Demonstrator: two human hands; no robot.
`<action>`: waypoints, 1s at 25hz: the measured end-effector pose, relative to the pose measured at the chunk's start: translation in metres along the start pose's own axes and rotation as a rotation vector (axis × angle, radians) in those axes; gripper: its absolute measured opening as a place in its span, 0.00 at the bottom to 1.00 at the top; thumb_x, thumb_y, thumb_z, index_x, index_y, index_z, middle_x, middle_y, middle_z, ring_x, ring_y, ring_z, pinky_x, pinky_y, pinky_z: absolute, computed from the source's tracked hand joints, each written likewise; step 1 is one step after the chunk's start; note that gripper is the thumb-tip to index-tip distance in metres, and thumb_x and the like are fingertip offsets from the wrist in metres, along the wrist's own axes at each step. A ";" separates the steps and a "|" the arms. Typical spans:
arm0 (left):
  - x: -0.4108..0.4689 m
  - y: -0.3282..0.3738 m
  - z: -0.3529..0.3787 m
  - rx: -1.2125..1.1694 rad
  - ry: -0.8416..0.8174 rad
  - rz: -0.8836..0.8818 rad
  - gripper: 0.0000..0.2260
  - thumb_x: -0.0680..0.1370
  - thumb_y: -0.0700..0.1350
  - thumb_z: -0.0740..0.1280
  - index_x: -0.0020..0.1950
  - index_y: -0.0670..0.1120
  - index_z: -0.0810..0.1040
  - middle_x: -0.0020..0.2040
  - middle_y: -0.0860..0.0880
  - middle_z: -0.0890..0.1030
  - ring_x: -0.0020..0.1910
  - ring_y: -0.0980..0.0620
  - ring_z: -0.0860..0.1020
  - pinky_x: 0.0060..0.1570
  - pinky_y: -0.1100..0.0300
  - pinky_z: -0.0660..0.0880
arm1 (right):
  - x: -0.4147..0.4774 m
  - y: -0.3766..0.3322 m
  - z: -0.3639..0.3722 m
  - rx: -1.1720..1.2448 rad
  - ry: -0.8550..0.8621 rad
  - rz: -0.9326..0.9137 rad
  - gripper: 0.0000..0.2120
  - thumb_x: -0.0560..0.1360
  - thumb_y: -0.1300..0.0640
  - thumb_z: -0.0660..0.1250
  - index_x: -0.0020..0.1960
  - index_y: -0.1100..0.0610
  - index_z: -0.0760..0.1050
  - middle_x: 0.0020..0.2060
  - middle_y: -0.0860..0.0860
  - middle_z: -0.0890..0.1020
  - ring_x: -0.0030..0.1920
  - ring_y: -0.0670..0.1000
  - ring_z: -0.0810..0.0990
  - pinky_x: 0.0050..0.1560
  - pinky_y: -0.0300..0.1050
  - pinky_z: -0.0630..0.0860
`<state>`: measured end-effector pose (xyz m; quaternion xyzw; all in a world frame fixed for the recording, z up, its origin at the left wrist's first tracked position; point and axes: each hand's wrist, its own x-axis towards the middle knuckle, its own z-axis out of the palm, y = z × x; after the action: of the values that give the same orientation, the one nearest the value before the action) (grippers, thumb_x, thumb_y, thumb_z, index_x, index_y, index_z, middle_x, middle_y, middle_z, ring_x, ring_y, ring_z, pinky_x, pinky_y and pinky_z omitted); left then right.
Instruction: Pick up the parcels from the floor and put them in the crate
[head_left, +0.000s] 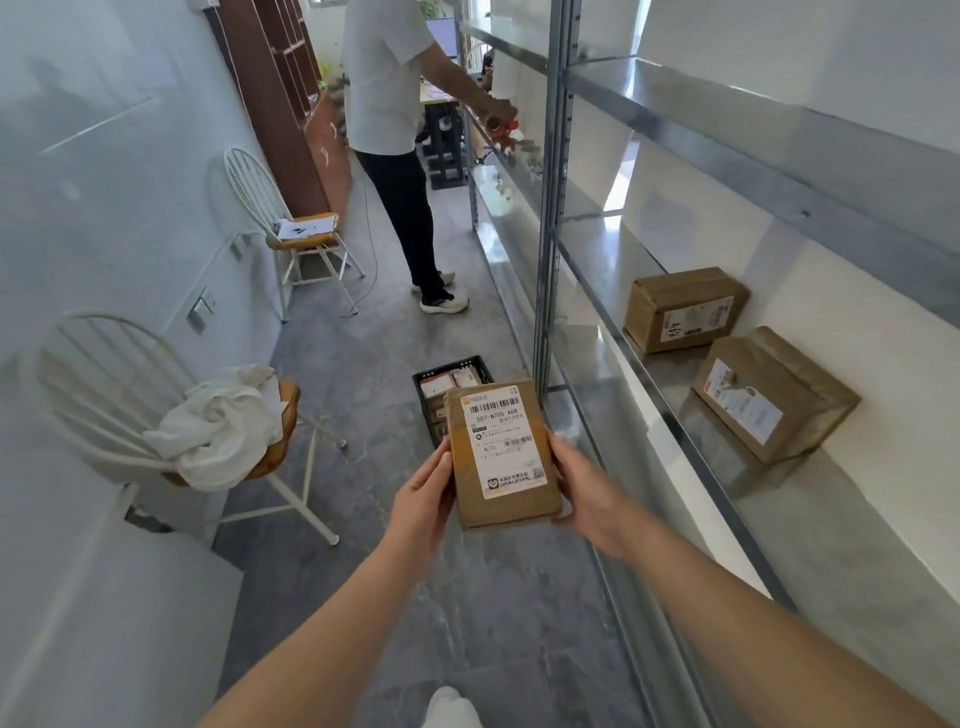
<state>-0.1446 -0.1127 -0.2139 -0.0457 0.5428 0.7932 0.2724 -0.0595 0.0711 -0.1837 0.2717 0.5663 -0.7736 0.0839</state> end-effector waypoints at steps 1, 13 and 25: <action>0.006 0.000 0.001 -0.002 -0.001 -0.004 0.17 0.81 0.43 0.64 0.70 0.47 0.74 0.61 0.46 0.82 0.62 0.47 0.79 0.67 0.48 0.72 | 0.005 -0.002 -0.002 0.003 -0.014 0.004 0.21 0.81 0.36 0.52 0.69 0.39 0.72 0.62 0.49 0.81 0.66 0.52 0.75 0.68 0.64 0.67; 0.137 0.041 -0.035 -0.061 -0.074 -0.056 0.18 0.81 0.44 0.64 0.71 0.48 0.73 0.62 0.47 0.82 0.62 0.49 0.79 0.68 0.49 0.72 | 0.129 -0.057 0.037 -0.047 -0.033 0.018 0.21 0.82 0.37 0.48 0.72 0.36 0.67 0.61 0.47 0.82 0.64 0.52 0.78 0.69 0.62 0.68; 0.236 0.098 -0.121 0.028 -0.057 -0.110 0.19 0.80 0.46 0.66 0.71 0.49 0.73 0.59 0.49 0.83 0.58 0.52 0.82 0.48 0.63 0.80 | 0.247 -0.083 0.110 -0.076 -0.034 0.071 0.21 0.80 0.35 0.53 0.70 0.38 0.70 0.61 0.48 0.82 0.64 0.53 0.79 0.66 0.61 0.73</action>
<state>-0.4194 -0.1556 -0.2680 -0.0493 0.5423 0.7704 0.3317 -0.3386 0.0427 -0.2191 0.2750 0.5837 -0.7526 0.1311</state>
